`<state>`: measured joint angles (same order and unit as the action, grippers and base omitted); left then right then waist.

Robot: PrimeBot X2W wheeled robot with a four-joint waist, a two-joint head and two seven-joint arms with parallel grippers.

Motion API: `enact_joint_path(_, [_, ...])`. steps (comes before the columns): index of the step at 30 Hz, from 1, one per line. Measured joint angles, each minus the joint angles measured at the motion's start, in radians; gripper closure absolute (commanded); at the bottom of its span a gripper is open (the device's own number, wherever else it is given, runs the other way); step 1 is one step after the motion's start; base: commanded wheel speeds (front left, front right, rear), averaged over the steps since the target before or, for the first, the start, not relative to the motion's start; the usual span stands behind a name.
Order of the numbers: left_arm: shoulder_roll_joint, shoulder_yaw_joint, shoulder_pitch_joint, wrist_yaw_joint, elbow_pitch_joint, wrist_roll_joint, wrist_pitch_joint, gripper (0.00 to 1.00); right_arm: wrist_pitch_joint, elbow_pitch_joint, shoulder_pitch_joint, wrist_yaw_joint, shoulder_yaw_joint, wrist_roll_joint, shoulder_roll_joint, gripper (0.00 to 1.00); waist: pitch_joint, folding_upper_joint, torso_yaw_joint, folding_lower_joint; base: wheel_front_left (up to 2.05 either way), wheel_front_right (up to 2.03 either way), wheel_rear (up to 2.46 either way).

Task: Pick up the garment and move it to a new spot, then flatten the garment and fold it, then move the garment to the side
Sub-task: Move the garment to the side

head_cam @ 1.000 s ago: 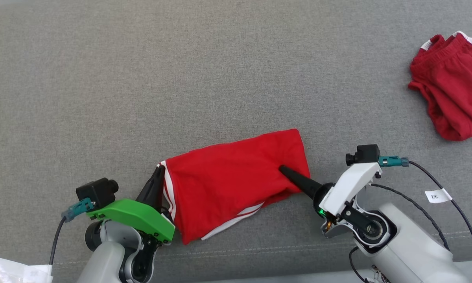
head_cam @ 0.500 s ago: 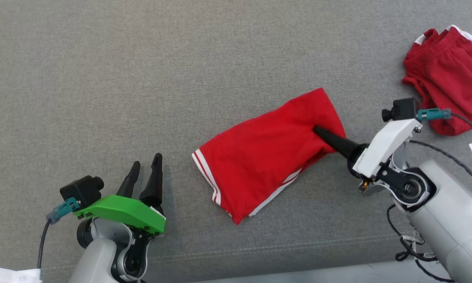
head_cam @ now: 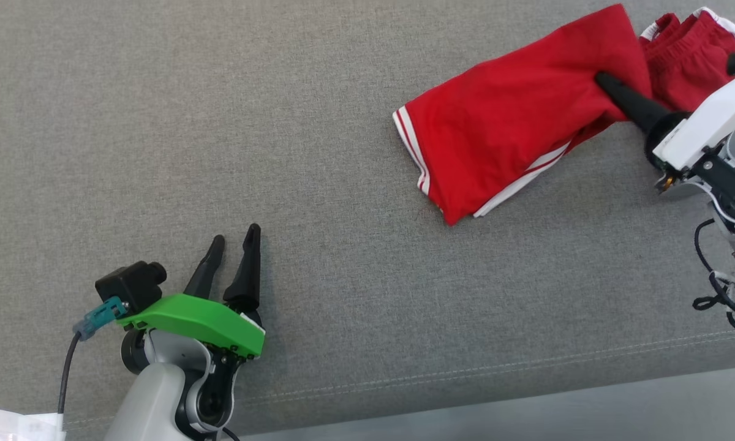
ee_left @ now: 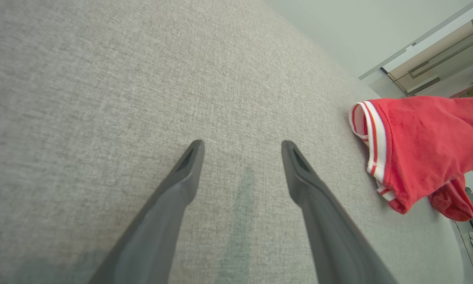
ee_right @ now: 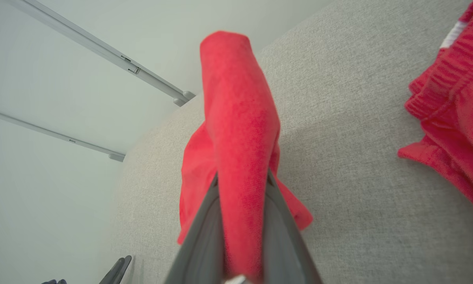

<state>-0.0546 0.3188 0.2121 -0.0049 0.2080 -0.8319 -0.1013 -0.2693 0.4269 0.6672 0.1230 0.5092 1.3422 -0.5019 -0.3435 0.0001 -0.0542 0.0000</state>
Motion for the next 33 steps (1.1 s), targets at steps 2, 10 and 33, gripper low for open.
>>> enact_joint_path(2, [-0.007, -0.002, 0.0, 0.006, -0.006, 0.001, 0.001, 0.0, 0.001, 0.008, 0.021, 0.0, -0.013, 0.0, -0.005, 1.0, -0.013, 0.0, -0.004, 0.0, 0.0, 0.0, 0.0])
enact_joint_path(10, [-0.022, -0.009, 0.0, 0.012, -0.024, 0.001, 0.001, 0.0, 0.018, 0.014, 0.054, 0.0, -0.034, 0.001, -0.016, 1.0, -0.032, 0.0, -0.039, 0.0, 0.0, 0.0, 0.0])
enact_joint_path(33, [-0.07, -0.009, -0.008, 0.059, -0.095, 0.043, 0.049, 0.0, 0.204, 0.077, 0.01, 0.0, -0.158, 0.06, -0.008, 1.0, -0.041, 0.0, -0.235, 0.0, 0.0, 0.0, 0.0])
